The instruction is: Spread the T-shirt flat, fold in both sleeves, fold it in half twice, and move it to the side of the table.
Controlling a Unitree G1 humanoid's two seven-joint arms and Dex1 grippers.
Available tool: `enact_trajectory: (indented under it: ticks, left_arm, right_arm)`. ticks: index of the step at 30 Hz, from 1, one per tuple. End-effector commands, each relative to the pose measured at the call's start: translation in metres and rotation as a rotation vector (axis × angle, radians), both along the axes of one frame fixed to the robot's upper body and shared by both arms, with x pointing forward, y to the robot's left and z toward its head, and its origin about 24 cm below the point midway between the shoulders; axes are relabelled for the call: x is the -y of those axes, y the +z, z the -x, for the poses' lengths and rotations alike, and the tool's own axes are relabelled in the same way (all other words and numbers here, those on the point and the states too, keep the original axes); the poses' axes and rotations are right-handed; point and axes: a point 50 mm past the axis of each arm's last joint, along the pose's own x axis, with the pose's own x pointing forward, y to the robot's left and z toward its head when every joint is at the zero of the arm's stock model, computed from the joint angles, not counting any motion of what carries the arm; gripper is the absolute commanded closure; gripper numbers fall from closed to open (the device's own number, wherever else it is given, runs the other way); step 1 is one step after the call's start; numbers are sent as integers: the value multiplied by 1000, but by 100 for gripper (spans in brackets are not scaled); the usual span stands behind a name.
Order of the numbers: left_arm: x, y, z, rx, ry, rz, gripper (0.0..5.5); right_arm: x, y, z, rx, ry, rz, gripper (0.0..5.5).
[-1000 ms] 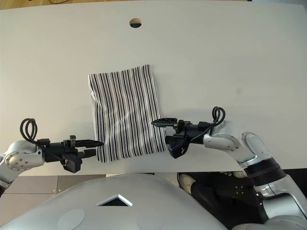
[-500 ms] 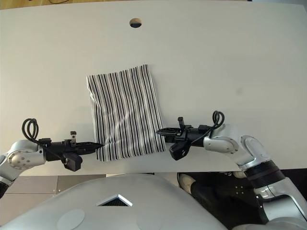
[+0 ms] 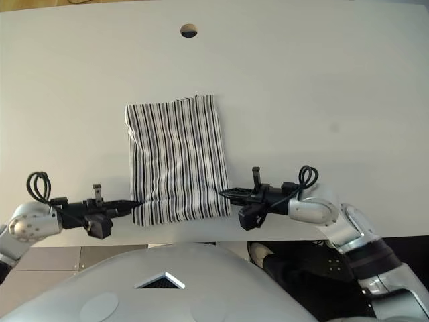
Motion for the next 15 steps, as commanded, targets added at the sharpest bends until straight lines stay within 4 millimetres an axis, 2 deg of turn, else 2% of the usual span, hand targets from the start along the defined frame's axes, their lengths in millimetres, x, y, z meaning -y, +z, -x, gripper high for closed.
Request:
enact_trajectory:
  ticks: [1, 5, 8, 11, 15]
  left_arm:
    - [2, 12, -4, -22, 127, 117, 540]
    - [4, 15, -27, 12, 269, 208, 540]
    - [1, 15, -52, 71, 392, 229, 540]
    - [1, 6, -80, 119, 494, 186, 540]
    - [8, -8, -117, 180, 584, 129, 540]
  right_arm:
    - [6, 11, 6, -72, -60, -39, 539]
    - [-1, 15, -12, -63, -142, -136, 539]
    - [-14, 21, -39, -37, -282, -283, 539]
    - [-20, 21, -73, -35, -482, -406, 539]
    - [-19, 9, -107, -17, -639, -418, 539]
